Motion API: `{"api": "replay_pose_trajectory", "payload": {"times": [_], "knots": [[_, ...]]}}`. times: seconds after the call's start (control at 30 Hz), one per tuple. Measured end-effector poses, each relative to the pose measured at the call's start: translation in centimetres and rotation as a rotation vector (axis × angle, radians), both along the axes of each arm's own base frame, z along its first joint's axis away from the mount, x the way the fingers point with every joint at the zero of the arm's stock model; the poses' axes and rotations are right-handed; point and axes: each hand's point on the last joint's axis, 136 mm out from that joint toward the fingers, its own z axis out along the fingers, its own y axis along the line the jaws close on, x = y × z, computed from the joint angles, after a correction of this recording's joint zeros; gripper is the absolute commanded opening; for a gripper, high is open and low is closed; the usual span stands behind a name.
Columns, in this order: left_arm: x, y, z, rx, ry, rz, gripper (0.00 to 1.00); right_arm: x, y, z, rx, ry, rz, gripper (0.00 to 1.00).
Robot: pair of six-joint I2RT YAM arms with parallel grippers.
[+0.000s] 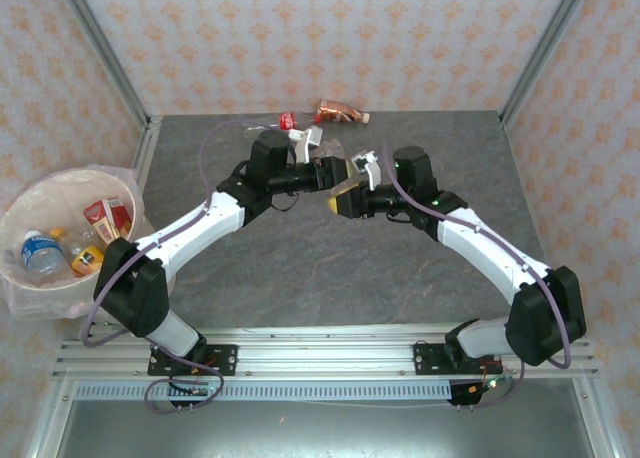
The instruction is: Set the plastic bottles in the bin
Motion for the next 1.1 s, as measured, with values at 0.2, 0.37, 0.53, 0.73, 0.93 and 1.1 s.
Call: {"api": "replay_pose_trajectory", "payload": {"times": [0.2, 0.37, 0.53, 0.73, 0.93, 1.1], "knots": [[0.8, 0.7, -0.5, 0.044, -0.009, 0.059, 0.37, 0.7, -0.3, -0.2, -0.044, 0.001, -0.036, 0.71], [1.7, 3.3, -0.9, 0.127, -0.016, 0.194, 0.37, 1.6, -1.1, -0.1, -0.122, -0.036, -0.076, 0.85], [1.6, 7.2, 1.1, 0.195, -0.063, 0.35, 0.38, 2.8, -2.4, -1.1, -0.207, -0.062, -0.16, 0.99], [0.5, 13.1, 2.7, 0.319, -0.09, 0.564, 0.38, 5.8, -5.7, -1.5, -0.32, -0.12, -0.398, 0.99], [-1.4, 20.4, 3.1, 0.489, -0.064, 0.778, 0.39, 7.9, -8.8, -1.6, -0.39, -0.155, -0.609, 0.99], [-4.2, 25.2, 4.9, 0.614, -0.098, 0.914, 0.39, 8.9, -10.5, -1.4, -0.42, -0.167, -0.724, 0.99]]}}
